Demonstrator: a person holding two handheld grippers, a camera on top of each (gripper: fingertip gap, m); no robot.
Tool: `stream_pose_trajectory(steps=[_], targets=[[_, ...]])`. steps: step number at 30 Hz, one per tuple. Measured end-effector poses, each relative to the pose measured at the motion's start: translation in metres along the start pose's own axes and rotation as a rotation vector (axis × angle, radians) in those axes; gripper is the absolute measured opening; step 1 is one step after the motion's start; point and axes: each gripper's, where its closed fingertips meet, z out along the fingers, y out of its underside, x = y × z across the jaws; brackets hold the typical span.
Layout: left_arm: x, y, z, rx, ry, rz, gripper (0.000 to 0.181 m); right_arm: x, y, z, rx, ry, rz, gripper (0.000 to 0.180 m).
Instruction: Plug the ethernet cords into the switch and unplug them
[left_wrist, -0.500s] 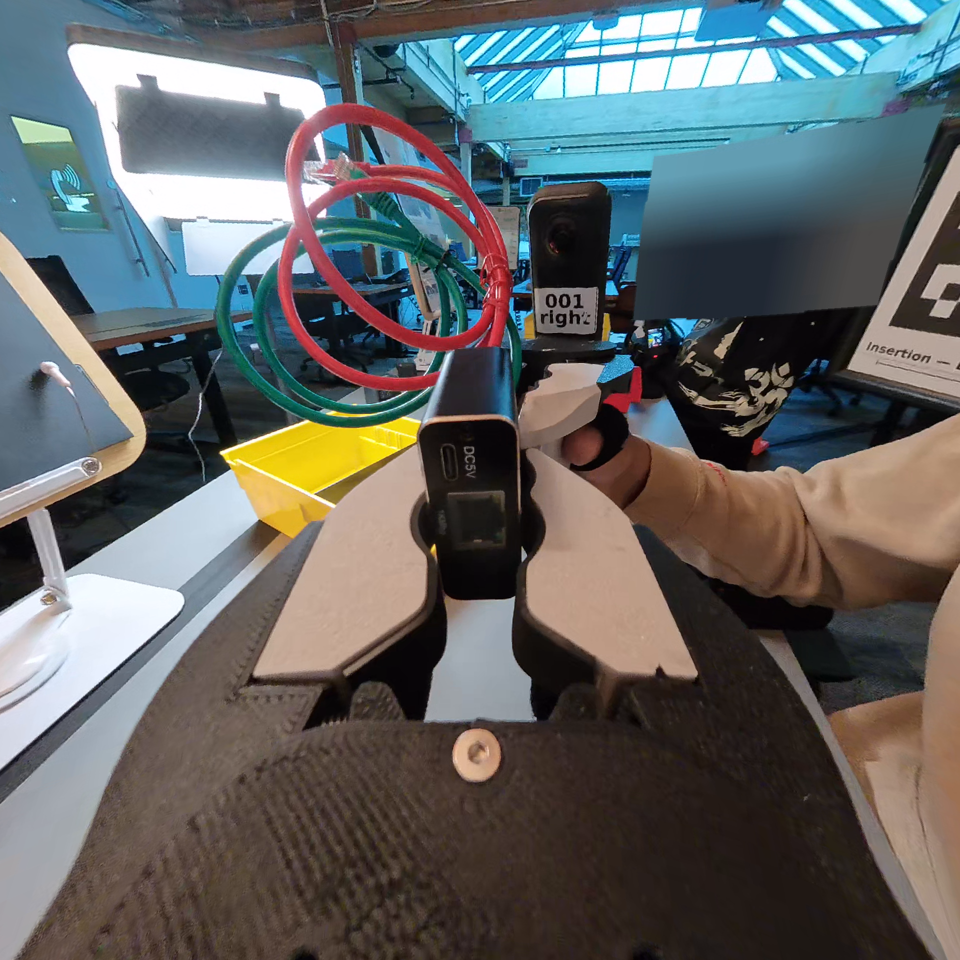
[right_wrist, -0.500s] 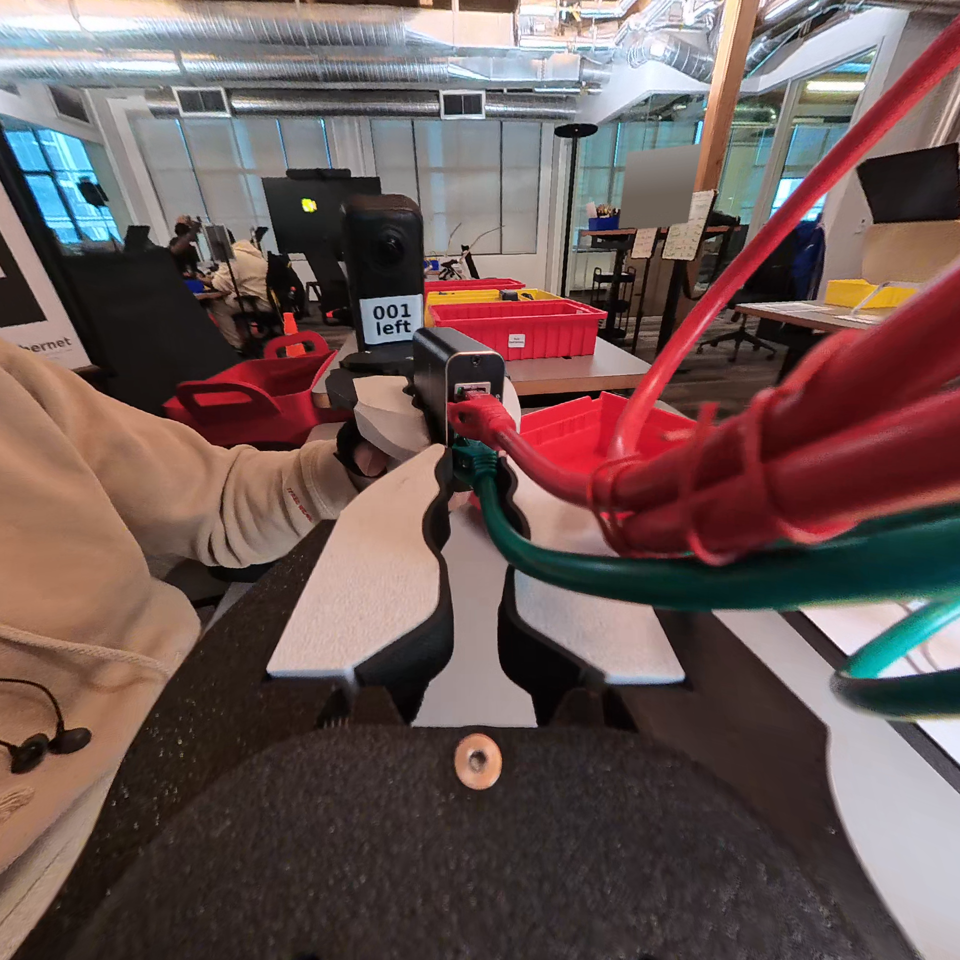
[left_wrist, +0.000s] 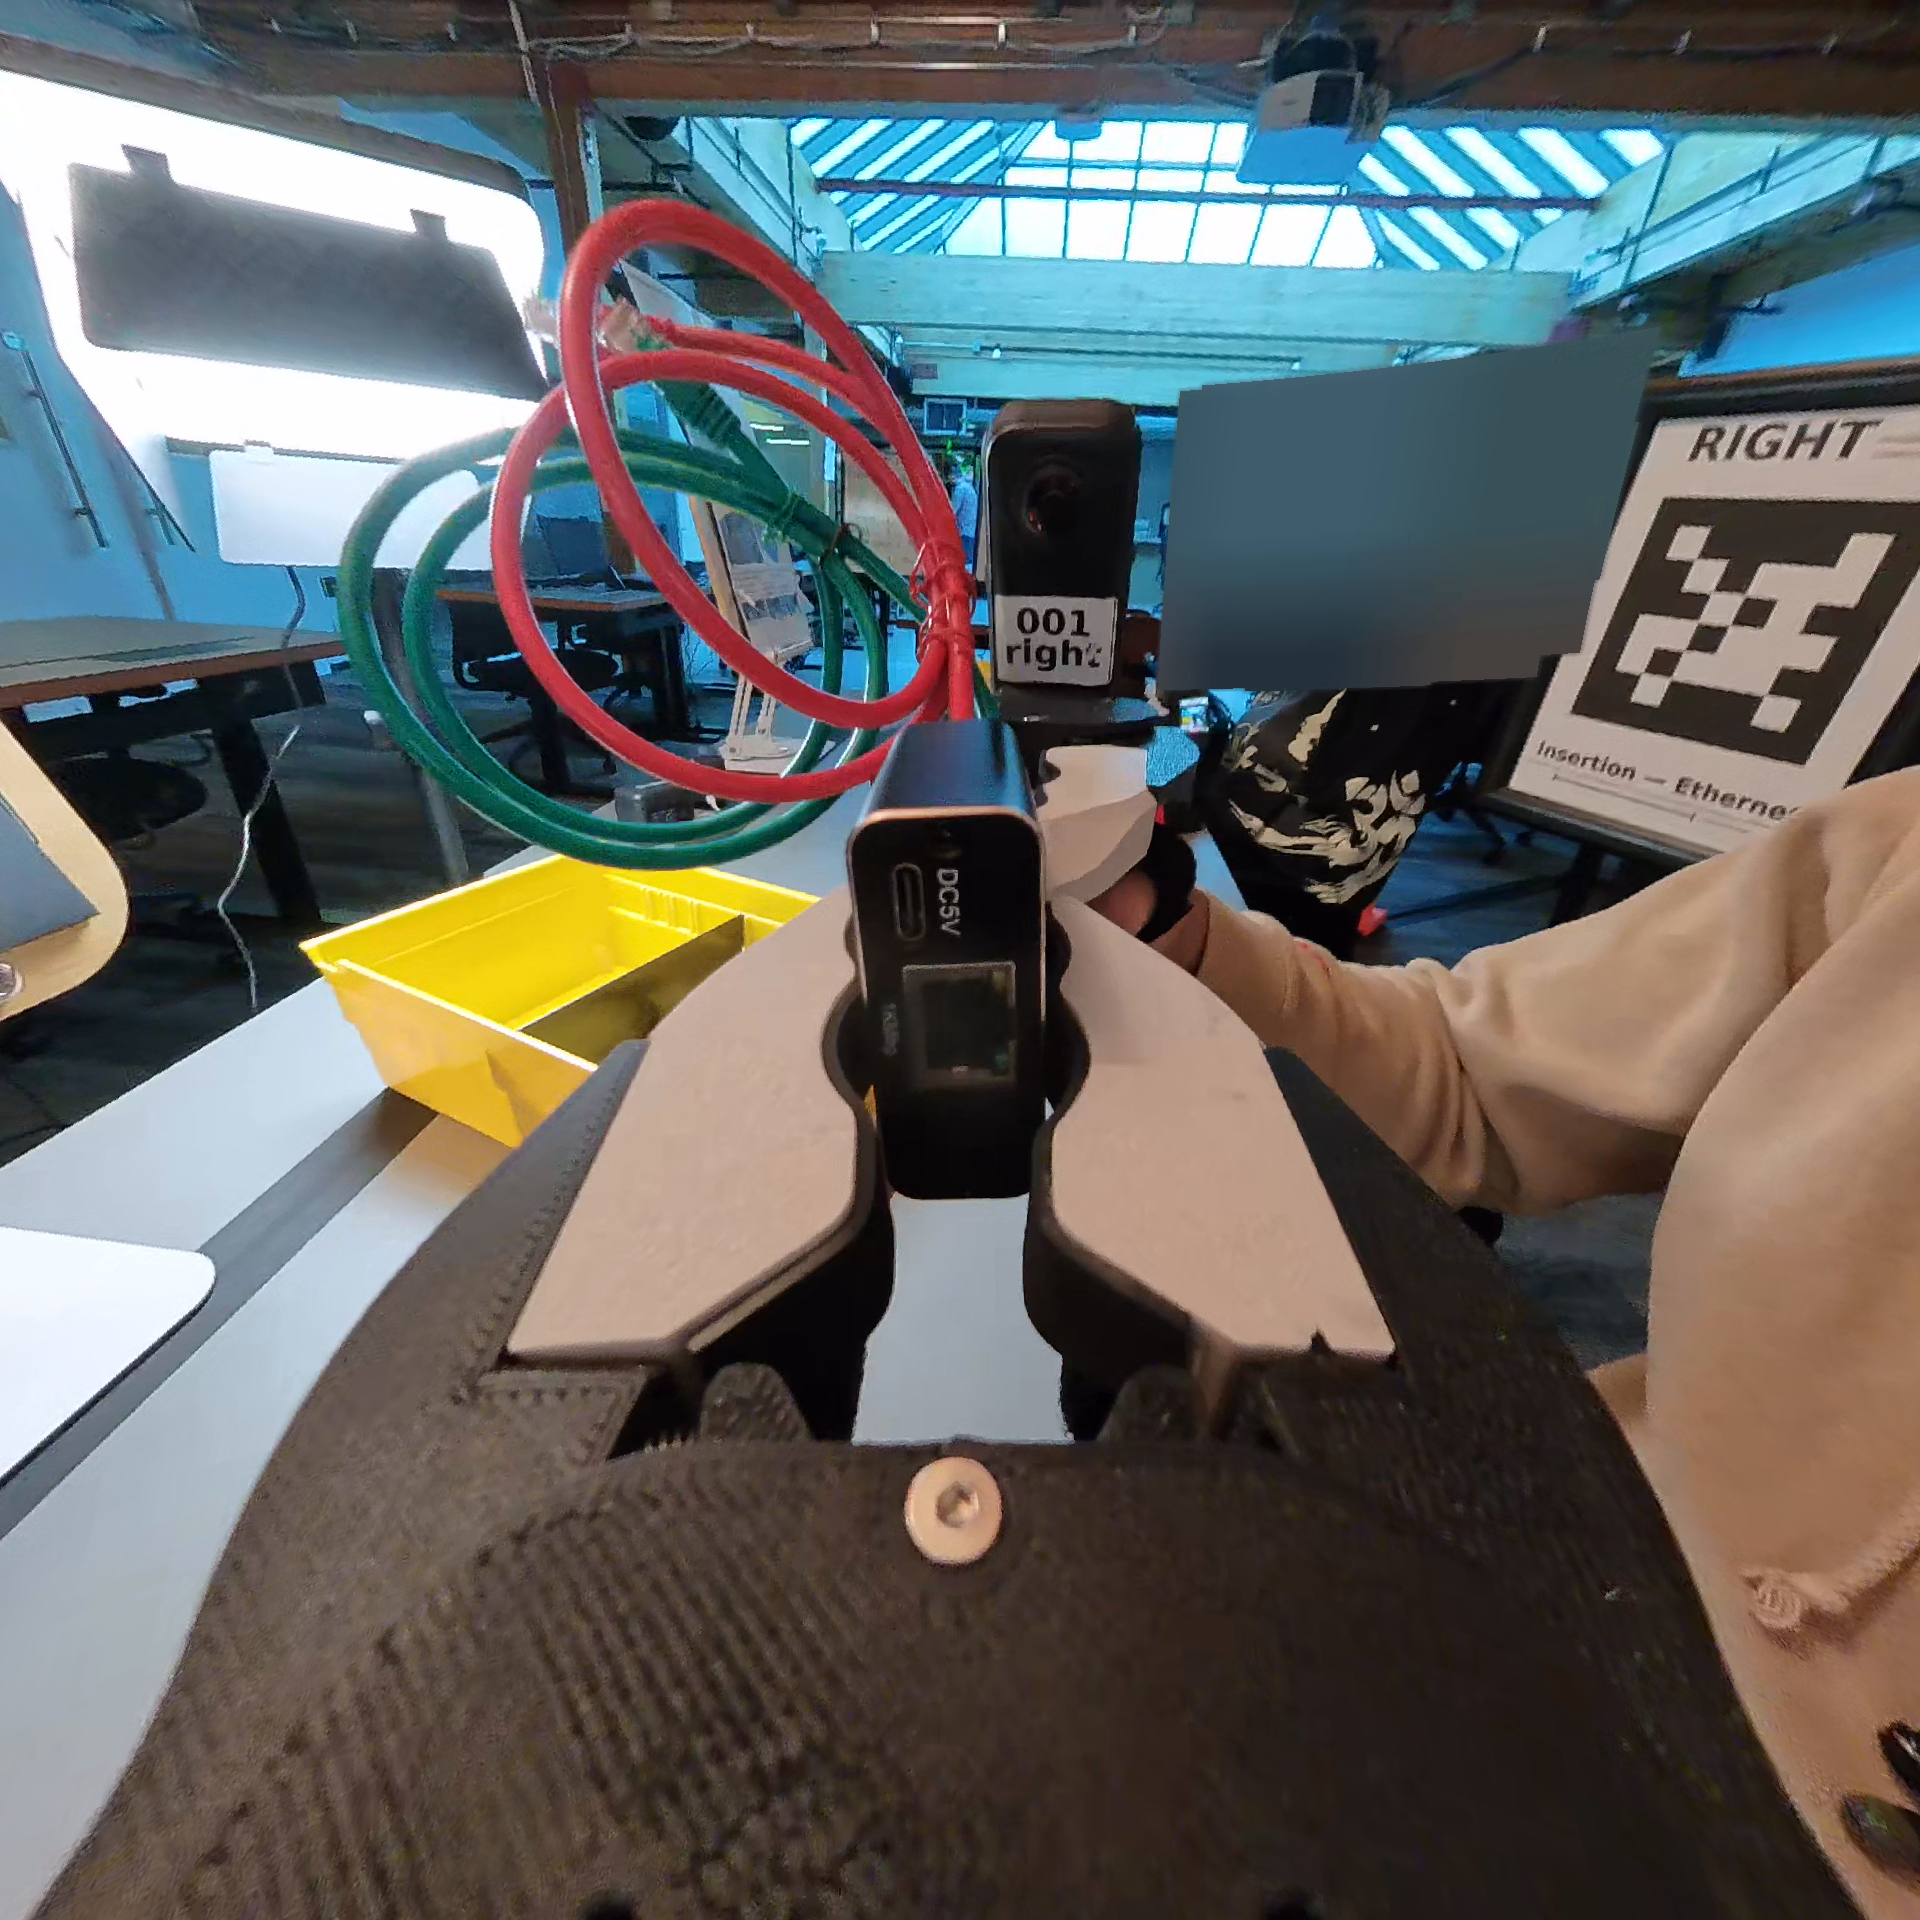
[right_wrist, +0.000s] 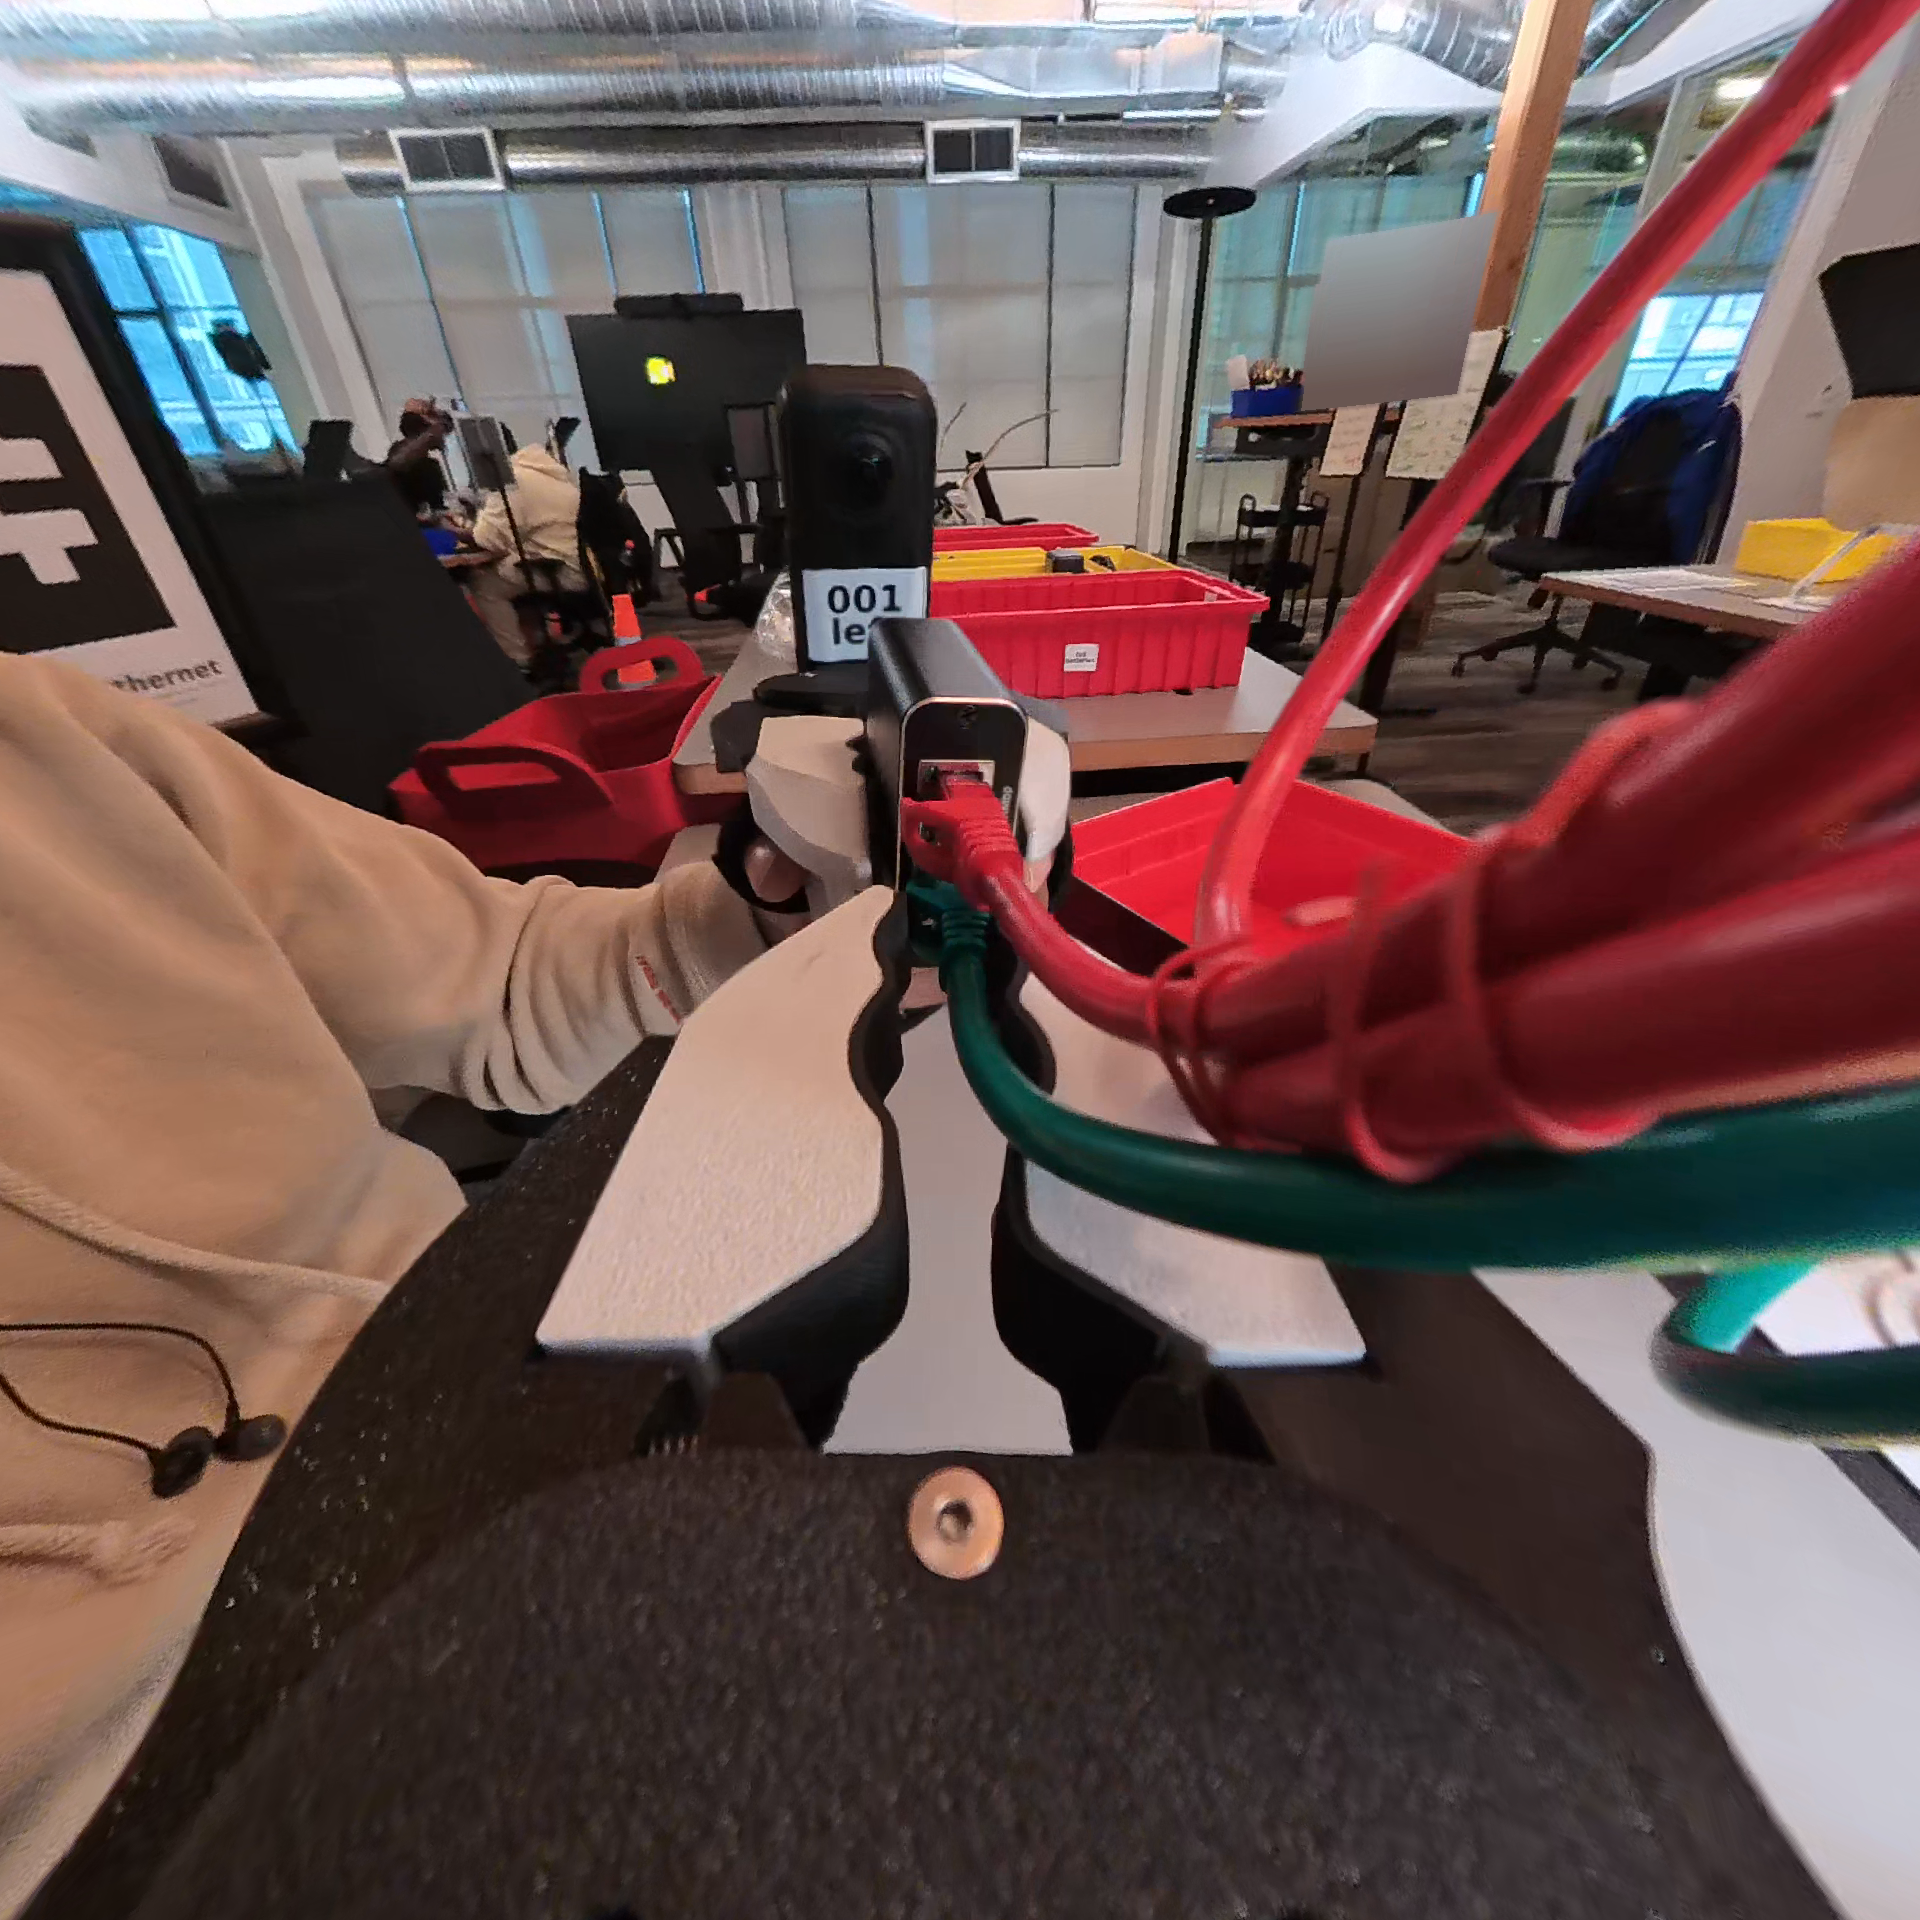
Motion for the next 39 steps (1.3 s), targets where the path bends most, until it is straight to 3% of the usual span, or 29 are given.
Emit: stream_pose_trajectory(steps=[2,5,7,9,15,20,28,34,39], targets=[[0.002,-0.006,0.0,0.04,0.014,-0.004,0.027,-0.004,-0.005,-0.001,0.033,-0.053,0.088,0.013],[-0.008,-0.044,-0.033,0.213,0.003,-0.038,0.027,0.024,-0.021,-0.037,0.135,0.044,0.129,0.012],[-0.013,-0.055,-0.049,0.207,-0.067,0.048,0.027,0.008,-0.019,-0.035,0.062,0.008,0.05,0.013],[-0.015,-0.058,-0.052,0.198,-0.083,0.054,0.028,0.019,-0.014,-0.033,0.011,0.082,0.023,0.013],[-0.029,-0.057,-0.064,0.182,-0.114,0.017,0.027,0.077,0.007,-0.094,-0.067,0.235,0.184,0.013],[-0.033,-0.05,-0.06,0.156,-0.139,0.028,0.027,0.124,0.059,-0.156,-0.278,0.455,0.28,0.014],[-0.036,-0.041,-0.053,0.136,-0.134,0.026,0.027,0.107,0.141,-0.193,-0.747,0.388,0.295,0.015],[-0.034,-0.038,-0.05,0.13,-0.134,0.031,0.026,0.094,0.162,-0.205,-0.814,0.305,0.376,0.015],[-0.039,-0.029,-0.044,0.1,-0.147,-0.019,0.027,0.154,0.132,-0.246,-0.682,0.748,0.286,0.035]])
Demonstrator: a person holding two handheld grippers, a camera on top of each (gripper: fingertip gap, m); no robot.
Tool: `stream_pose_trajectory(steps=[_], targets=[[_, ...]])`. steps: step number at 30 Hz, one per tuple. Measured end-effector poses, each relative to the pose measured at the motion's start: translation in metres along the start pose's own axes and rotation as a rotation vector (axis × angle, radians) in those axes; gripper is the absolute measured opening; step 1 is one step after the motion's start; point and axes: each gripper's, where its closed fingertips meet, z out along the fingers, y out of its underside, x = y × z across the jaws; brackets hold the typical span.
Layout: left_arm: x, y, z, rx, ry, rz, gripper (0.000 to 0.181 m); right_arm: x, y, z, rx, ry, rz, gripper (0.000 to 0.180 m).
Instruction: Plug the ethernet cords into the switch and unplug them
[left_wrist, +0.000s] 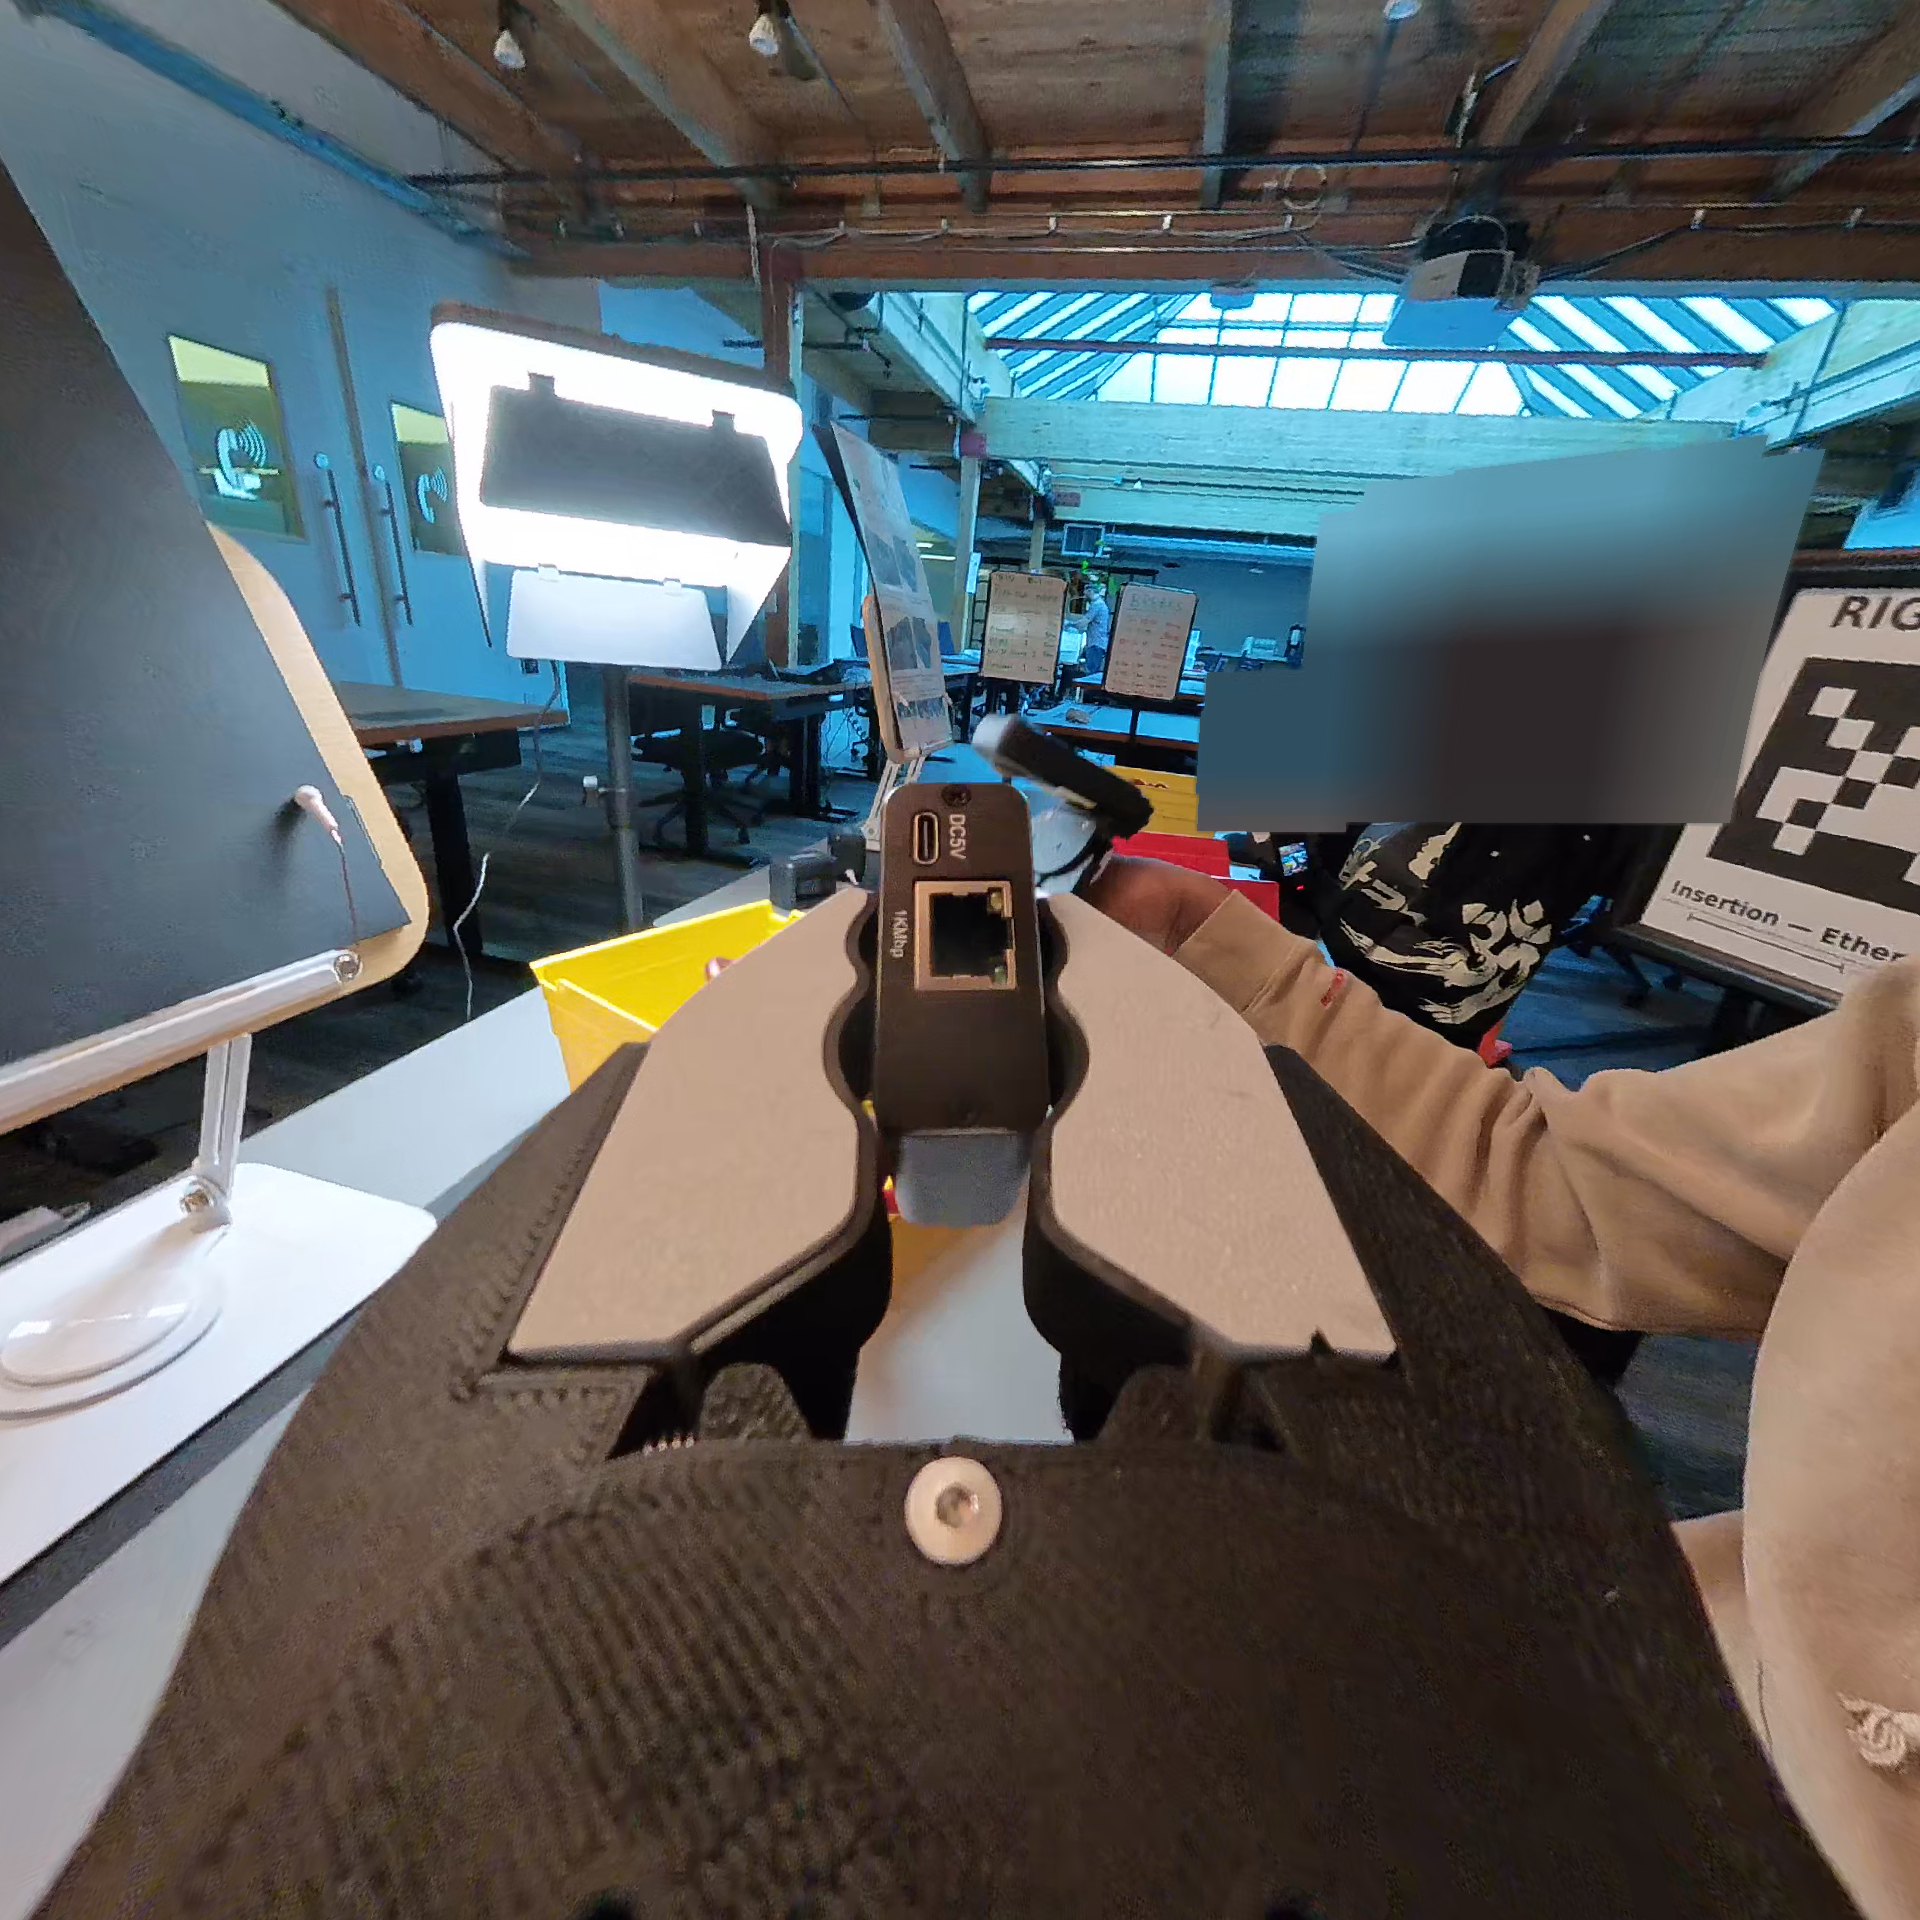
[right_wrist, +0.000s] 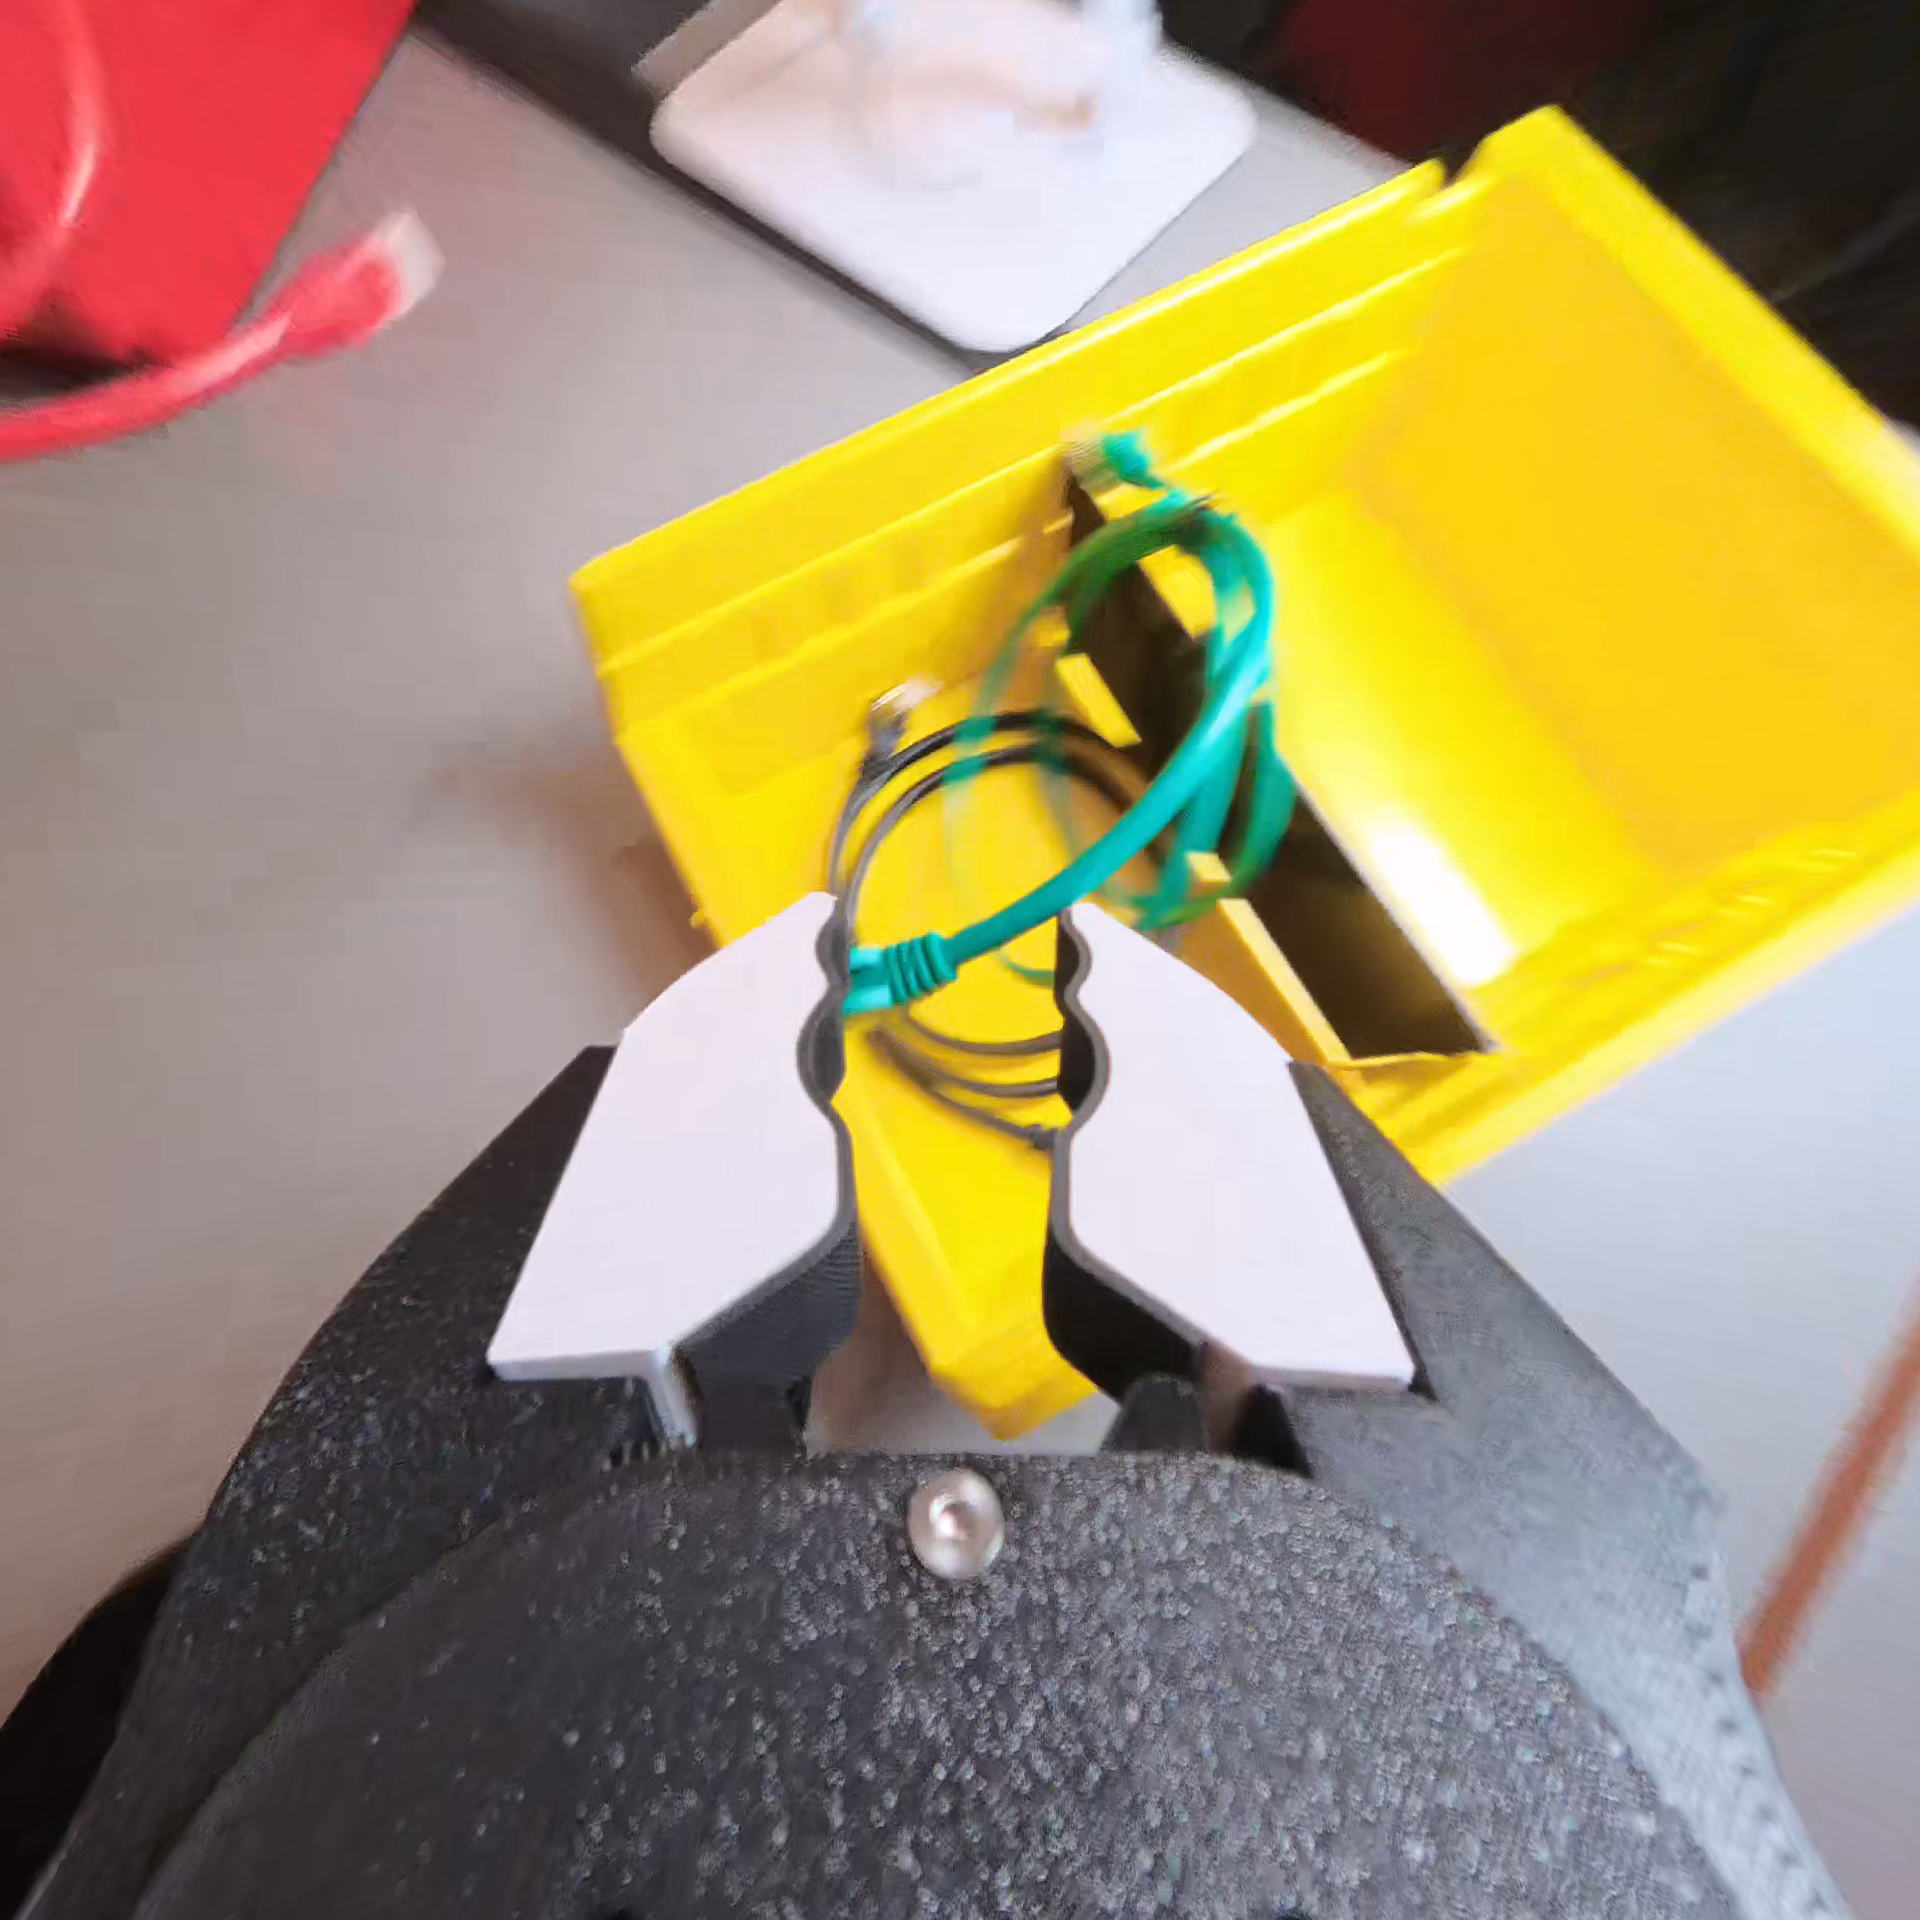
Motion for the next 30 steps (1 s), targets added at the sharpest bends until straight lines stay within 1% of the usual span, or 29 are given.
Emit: stream_pose_trajectory(steps=[1,4,7,8,9,10,12,13,15,17,18,20,21,23,26,30], targets=[[0.0,0.003,0.002,-0.008,0.002,-0.003,0.027,0.012,-0.008,-0.006,0.05,0.077,0.016,0.039],[0.0,0.009,0.006,-0.017,0.0,-0.009,0.027,0.029,-0.031,-0.028,0.168,0.23,0.014,0.044],[0.001,0.01,0.009,-0.006,0.005,-0.014,0.027,0.026,-0.061,-0.053,0.295,0.351,-0.041,0.047],[0.001,0.01,0.009,-0.002,0.003,-0.014,0.027,0.016,-0.073,-0.059,0.346,0.351,-0.069,0.046],[0.002,0.009,0.009,0.006,0.001,-0.012,0.027,-0.003,-0.088,-0.064,0.409,0.295,-0.102,0.044],[0.002,0.009,0.01,0.014,0.001,-0.012,0.027,-0.032,-0.101,-0.066,0.47,0.181,-0.134,0.039],[0.002,0.007,0.009,0.038,-0.006,-0.011,0.027,-0.107,-0.124,-0.069,0.566,-0.14,-0.197,0.033],[0.001,0.005,0.009,0.053,-0.011,-0.013,0.027,-0.146,-0.129,-0.069,0.579,-0.303,-0.232,0.033],[0.0,0.0,0.007,0.093,-0.022,-0.023,0.027,-0.223,-0.126,-0.061,0.542,-0.596,-0.322,0.033],[-0.001,-0.007,0.004,0.147,-0.033,-0.036,0.027,-0.288,-0.117,-0.042,0.489,-0.814,-0.363,0.032],[-0.002,-0.011,0.003,0.178,-0.038,-0.041,0.026,-0.316,-0.113,-0.028,0.459,-0.897,-0.345,0.032],[-0.001,-0.019,-0.001,0.239,-0.043,-0.054,0.027,-0.357,-0.112,0.0,0.466,-0.978,-0.263,0.031],[0.001,-0.021,-0.002,0.26,-0.038,-0.06,0.027,-0.368,-0.113,0.011,0.504,-0.989,-0.207,0.032],[0.007,-0.025,-0.001,0.282,-0.019,-0.059,0.027,-0.373,-0.119,0.023,0.598,-1.0,-0.098,0.035],[0.019,-0.026,0.002,0.285,0.013,-0.041,0.027,-0.358,-0.132,0.013,0.728,-1.034,0.035,0.036],[0.028,-0.024,0.008,0.294,0.032,-0.027,0.027,-0.336,-0.146,-0.01,0.85,-1.0,0.061,0.034]])
